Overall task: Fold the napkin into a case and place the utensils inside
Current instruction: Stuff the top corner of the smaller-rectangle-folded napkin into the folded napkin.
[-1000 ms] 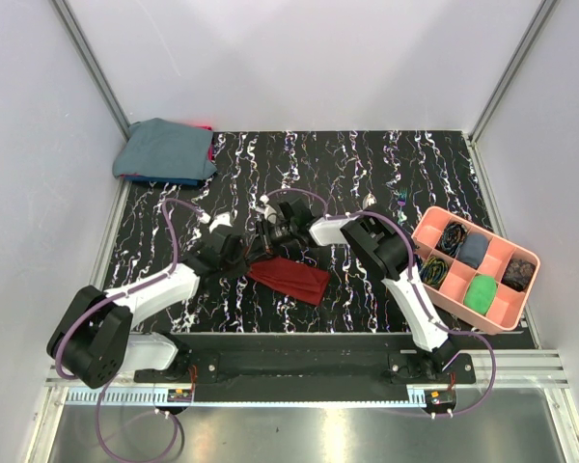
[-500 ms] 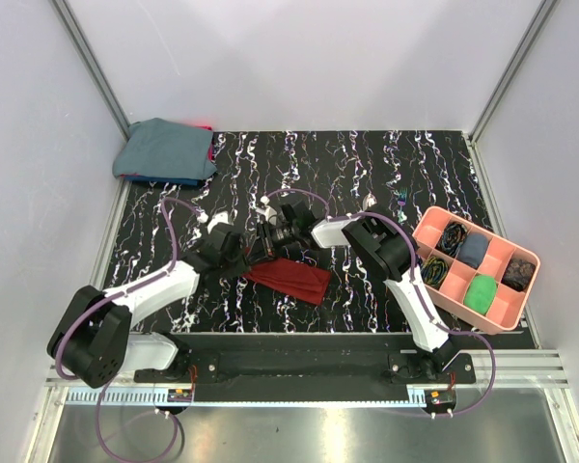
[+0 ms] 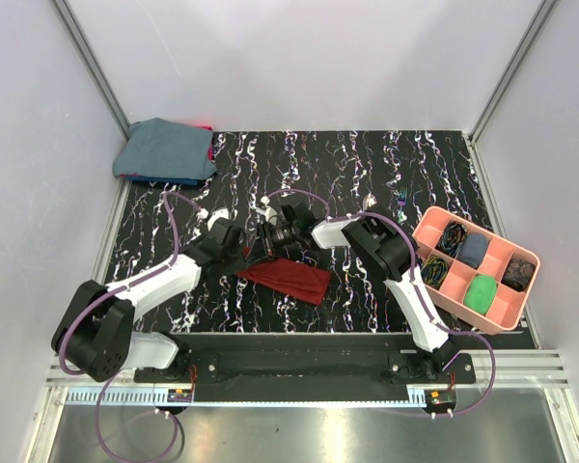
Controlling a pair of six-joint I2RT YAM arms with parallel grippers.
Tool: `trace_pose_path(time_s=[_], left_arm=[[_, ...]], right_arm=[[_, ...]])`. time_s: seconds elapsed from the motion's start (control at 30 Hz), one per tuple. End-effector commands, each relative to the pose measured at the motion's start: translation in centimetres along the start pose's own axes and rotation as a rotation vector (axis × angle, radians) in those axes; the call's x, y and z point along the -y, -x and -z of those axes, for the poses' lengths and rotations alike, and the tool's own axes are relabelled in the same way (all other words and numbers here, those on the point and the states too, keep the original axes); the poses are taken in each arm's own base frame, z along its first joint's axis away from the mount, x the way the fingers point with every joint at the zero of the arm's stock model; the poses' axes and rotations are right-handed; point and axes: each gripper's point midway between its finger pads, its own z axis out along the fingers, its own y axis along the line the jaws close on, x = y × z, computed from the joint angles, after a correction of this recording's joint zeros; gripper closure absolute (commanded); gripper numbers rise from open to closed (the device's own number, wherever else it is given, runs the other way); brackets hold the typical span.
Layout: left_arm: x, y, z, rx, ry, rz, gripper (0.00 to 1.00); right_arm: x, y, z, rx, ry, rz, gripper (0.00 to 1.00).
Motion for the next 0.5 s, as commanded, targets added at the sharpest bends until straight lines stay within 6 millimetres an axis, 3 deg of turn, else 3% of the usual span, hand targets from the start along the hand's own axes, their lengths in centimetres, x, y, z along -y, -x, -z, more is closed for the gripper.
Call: trace_pose_path(time_s=[0.0, 0.1, 0.23, 0.3, 0.47], left_arm=[[0.5, 1.3, 0.5, 0.038, -0.017, -0.004, 0.77], [0.1, 1.2, 0.2, 0.037, 0.004, -0.011, 0.83], [0.4, 1.1, -0.1, 0.027, -0.003, -0.015, 1.0], [1.2, 1.6, 0.2, 0.062, -0.055, -0.011, 1.0], [1.0, 1.5, 0.4, 0.063, -0.056, -0.023, 1.0]], right_arm=[[-0.8, -0.9, -0.3, -0.02, 0.003, 0.007, 0.77], [-0.9, -1.0, -0.4, -0.022, 0.005, 0.005, 0.77], [-1.1, -1.0, -0.2, -0.024, 0.004, 0.015, 0.77], [-1.4, -1.0, 0.0, -0.031, 0.002, 0.019, 0.77], [-2.8, 0.7, 1.4, 0.001, -0.009, 0.03, 0.77]])
